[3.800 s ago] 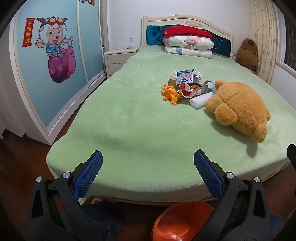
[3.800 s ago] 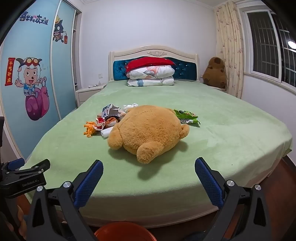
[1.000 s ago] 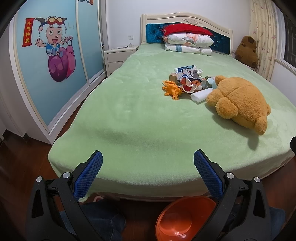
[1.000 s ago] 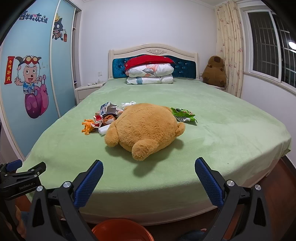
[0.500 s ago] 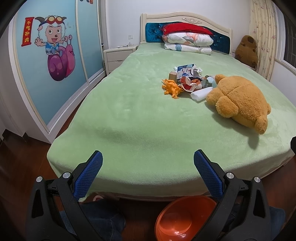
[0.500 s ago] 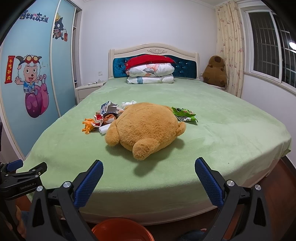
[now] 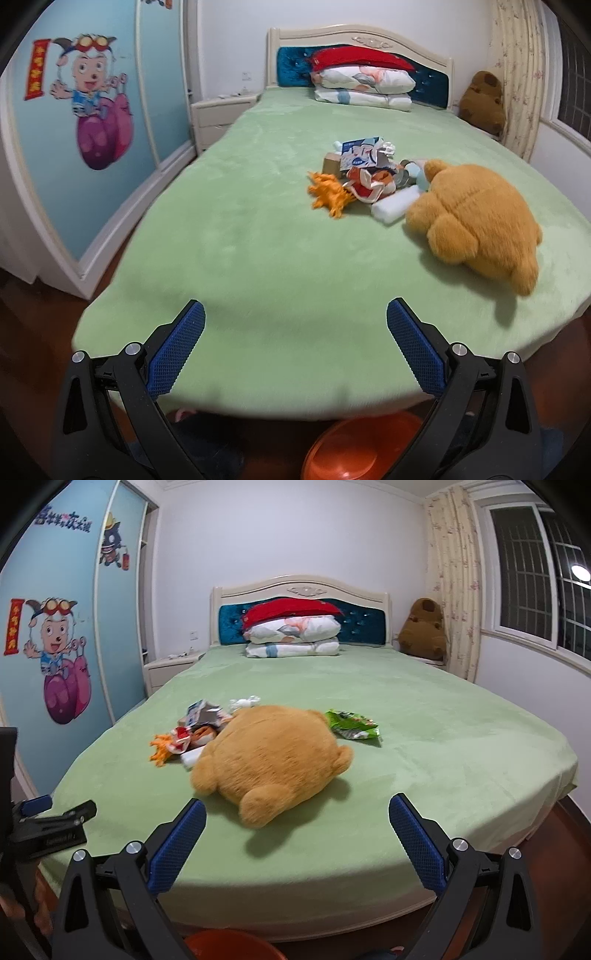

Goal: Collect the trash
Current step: 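Grasp the red-white snack wrapper with the left gripper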

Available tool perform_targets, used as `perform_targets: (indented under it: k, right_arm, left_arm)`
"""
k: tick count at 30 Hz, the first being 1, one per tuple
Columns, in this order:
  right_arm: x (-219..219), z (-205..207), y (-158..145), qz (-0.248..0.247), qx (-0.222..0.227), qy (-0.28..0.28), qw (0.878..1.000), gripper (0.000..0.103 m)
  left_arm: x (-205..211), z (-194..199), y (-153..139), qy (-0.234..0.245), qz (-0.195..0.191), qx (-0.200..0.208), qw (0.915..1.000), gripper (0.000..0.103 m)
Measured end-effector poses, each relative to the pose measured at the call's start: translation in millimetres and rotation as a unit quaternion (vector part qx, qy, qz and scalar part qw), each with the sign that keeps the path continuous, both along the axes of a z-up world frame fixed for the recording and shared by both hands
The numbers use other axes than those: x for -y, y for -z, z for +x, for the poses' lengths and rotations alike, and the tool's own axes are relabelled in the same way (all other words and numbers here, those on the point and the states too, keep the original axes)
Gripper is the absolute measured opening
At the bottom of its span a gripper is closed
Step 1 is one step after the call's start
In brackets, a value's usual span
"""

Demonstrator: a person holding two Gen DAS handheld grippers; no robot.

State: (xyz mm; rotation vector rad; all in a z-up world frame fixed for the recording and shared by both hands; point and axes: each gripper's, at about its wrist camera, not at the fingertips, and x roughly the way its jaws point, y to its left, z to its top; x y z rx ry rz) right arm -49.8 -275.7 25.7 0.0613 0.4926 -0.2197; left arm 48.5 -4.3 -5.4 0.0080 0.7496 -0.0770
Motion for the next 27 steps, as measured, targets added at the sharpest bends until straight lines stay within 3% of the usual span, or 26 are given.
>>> perform_targets:
  k: [5,9,14,20,21,22,24,27]
  right_arm:
    - [15.5,10.1,4.4,0.001,-0.008,0.007,1.000,0.098]
    - [25.0,17.0,9.5,0.004,-0.016,0.012,1.000,0.098]
    - [32.0,24.3,16.8,0.003,-0.029,0.015,0.999,0.098]
    - [36.2,29.0,21.4,0.000,-0.036,0.014,0.999,0.098]
    - [36.1,29.1,21.4,0.000,-0.036,0.013,0.999,0.098]
    - [36.0,29.1,21.6,-0.001,-0.036,0.013,0.999,0.098]
    - [36.1,28.8,22.4,-0.001,-0.037,0.012,0.999,0.098]
    - [36.2,28.0,22.8,-0.002,-0.038,0.012,0.999,0.098]
  left_arm:
    - [4.5,65.4,-4.8,0.016,-0.042,-0.008,0.9990,0.096]
    - [22.3,115.2,-8.2,0.028,-0.037,-0.021,0.9987,0.096]
    - [44.9,165.7,-5.5,0.052,-0.063,-0.068,0.9943,0.096]
    - [63.3,199.9,-0.8,0.052,-0.070,-0.115,0.9896,0.093]
    - [65.0,203.9,0.3,0.050,-0.070,-0.121,0.9889,0.089]
    - [67.2,207.5,1.8,0.051,-0.071,-0.129,0.9878,0.074]
    - [71.3,215.7,7.6,0.058,-0.082,-0.155,0.9828,0.056]
    - [72.4,227.6,17.8,0.051,-0.102,-0.186,0.9758,0.047]
